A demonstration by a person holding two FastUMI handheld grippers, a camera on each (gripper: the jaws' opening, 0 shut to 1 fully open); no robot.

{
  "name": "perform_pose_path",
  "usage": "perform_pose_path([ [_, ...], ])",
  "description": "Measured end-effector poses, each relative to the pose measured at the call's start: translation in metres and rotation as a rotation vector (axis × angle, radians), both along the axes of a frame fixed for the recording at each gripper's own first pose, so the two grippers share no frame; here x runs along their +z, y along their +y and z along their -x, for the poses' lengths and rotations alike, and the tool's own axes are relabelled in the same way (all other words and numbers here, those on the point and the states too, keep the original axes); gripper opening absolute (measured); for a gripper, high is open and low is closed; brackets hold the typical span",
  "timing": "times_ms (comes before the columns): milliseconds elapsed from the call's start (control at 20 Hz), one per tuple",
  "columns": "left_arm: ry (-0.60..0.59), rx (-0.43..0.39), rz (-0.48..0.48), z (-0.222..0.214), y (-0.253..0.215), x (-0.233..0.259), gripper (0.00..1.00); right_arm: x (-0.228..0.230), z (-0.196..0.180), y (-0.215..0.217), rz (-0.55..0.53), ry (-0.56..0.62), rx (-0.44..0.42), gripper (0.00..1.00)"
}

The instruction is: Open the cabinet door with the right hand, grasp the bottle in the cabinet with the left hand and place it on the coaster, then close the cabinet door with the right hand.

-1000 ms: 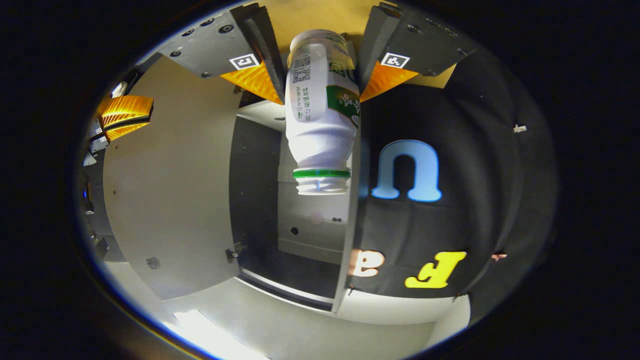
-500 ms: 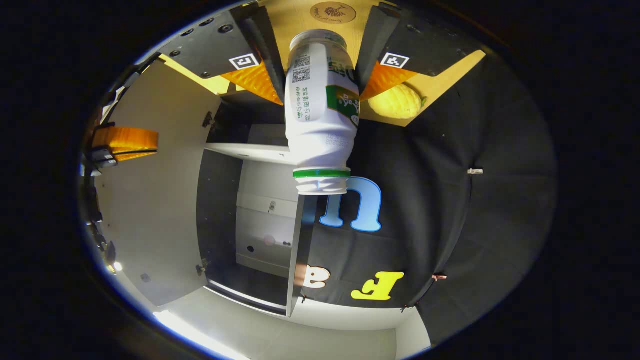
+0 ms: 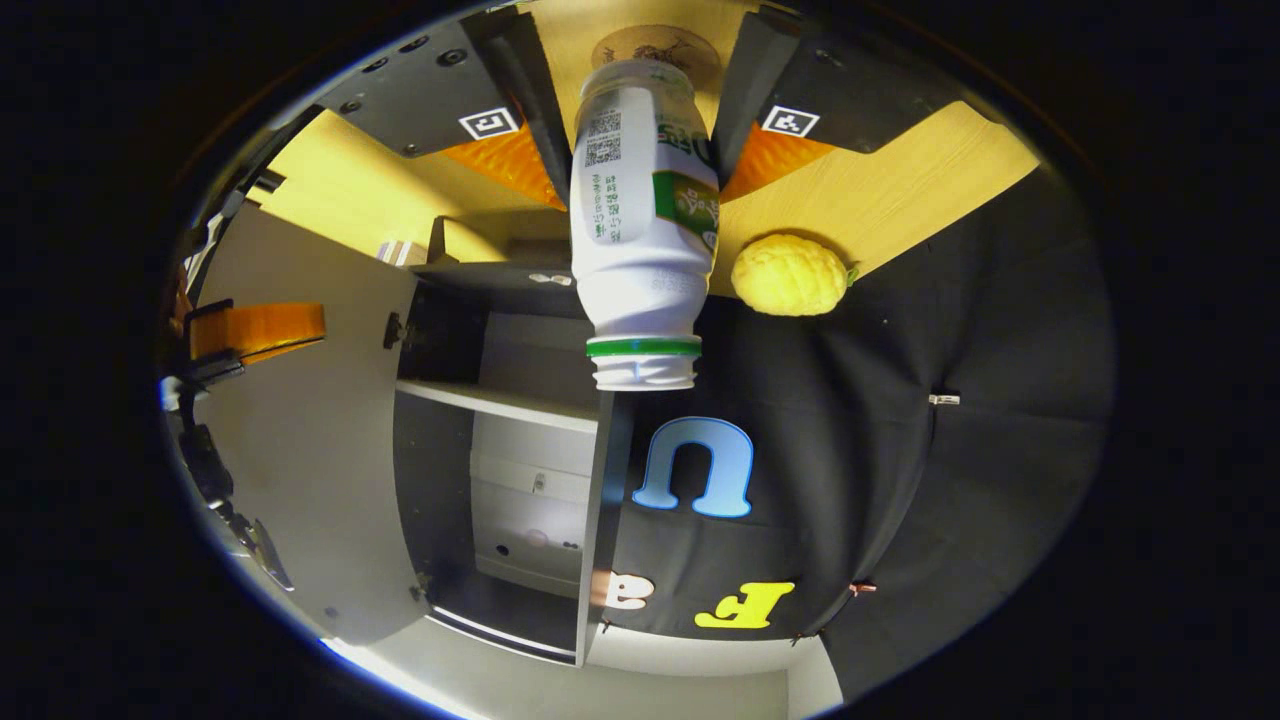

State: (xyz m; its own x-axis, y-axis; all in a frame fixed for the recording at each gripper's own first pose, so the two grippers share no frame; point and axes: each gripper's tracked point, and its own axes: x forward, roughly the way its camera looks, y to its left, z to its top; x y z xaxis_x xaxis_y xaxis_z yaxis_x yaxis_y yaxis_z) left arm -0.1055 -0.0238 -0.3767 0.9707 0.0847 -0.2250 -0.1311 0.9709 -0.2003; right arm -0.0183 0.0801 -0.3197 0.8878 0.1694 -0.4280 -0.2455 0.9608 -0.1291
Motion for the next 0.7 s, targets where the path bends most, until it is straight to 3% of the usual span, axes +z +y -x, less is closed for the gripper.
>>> perform_pose_path([
  [300, 0.037, -0.003, -0.052, 0.009, -0.012, -0.043, 0.74, -0.031, 0.013, -0.006, 0.002, 0.065, -0.013, 0.09],
  [600, -0.006, 0.024, -0.122, 0.008, -0.013, -0.045, 0.75, -0.042, 0.022, -0.006, 0.008, 0.094, 0.004, 0.09],
  [700, 0.005, 0.015, -0.154, 0.008, -0.017, -0.046, 0.79, -0.043, 0.023, -0.008, 0.006, 0.102, 0.002, 0.10],
])
